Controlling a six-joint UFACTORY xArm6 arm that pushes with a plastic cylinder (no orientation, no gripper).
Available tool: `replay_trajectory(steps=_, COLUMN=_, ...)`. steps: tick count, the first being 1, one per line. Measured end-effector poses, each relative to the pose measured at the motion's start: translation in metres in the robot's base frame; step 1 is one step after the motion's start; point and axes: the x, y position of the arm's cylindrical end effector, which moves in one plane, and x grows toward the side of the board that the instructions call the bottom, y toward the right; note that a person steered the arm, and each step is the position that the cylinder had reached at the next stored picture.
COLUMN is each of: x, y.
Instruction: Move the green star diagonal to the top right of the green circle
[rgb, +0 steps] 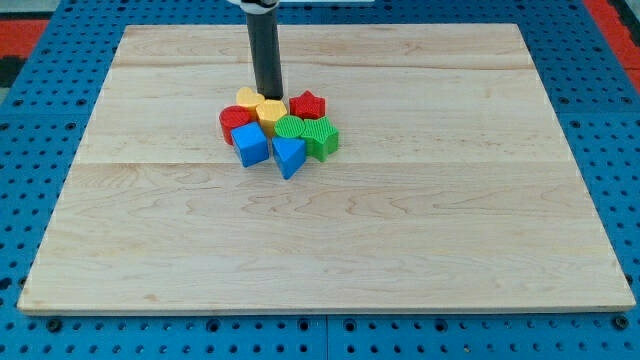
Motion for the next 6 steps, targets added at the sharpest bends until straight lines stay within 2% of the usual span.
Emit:
replay_trajectory(steps=2, x=0.059, y=-0.001)
replay_trajectory(steps=3, x=0.103, y=-0.004)
replay_trajectory(steps=5, x=0.082, y=0.091)
replay_trajectory(steps=6, x=0.072, y=0.109)
